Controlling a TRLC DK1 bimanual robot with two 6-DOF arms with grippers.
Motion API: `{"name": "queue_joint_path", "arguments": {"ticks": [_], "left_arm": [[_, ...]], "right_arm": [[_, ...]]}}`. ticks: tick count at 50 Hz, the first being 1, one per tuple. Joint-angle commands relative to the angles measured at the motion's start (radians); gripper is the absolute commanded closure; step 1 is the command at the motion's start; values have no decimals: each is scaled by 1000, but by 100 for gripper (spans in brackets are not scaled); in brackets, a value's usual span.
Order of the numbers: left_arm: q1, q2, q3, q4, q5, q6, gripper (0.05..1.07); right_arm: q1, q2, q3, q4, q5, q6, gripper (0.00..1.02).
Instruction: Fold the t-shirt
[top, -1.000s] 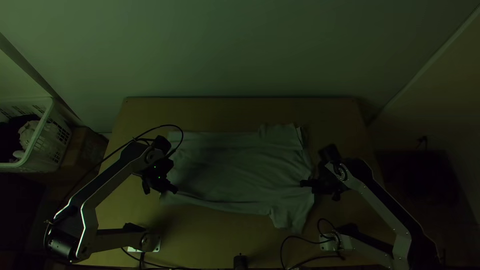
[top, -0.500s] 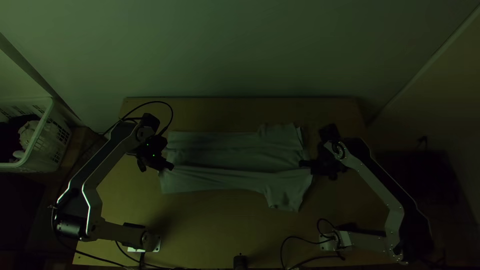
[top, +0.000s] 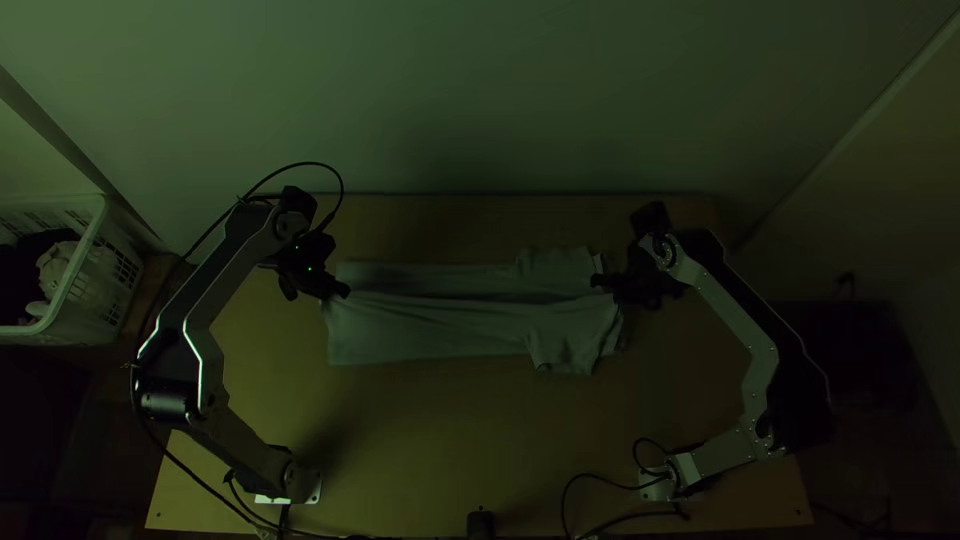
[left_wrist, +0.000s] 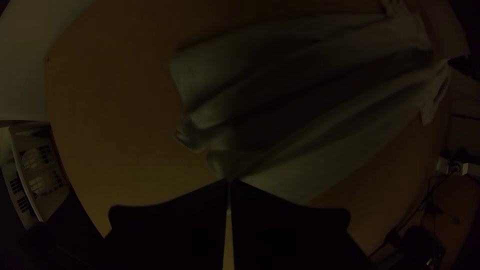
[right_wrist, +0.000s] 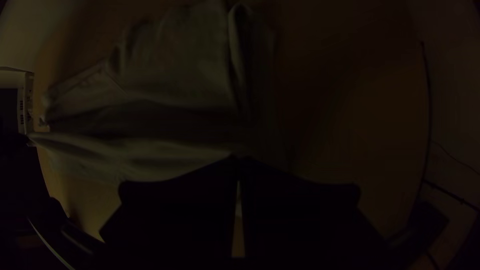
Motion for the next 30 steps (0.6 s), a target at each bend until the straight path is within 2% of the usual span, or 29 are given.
{"name": "queue_joint_path", "arguments": {"ticks": [1,17,30], "left_arm": [[14,65,85,-10,2,23,104],[42,267,323,-42,2,29,104],[51,361,390,-44,4,20,104]], "right_arm": [[-17,65,76,10,18,-14,100],[-50,264,268,12,18,-14,100],[-58,440,430,12,18,-7,100]]}}
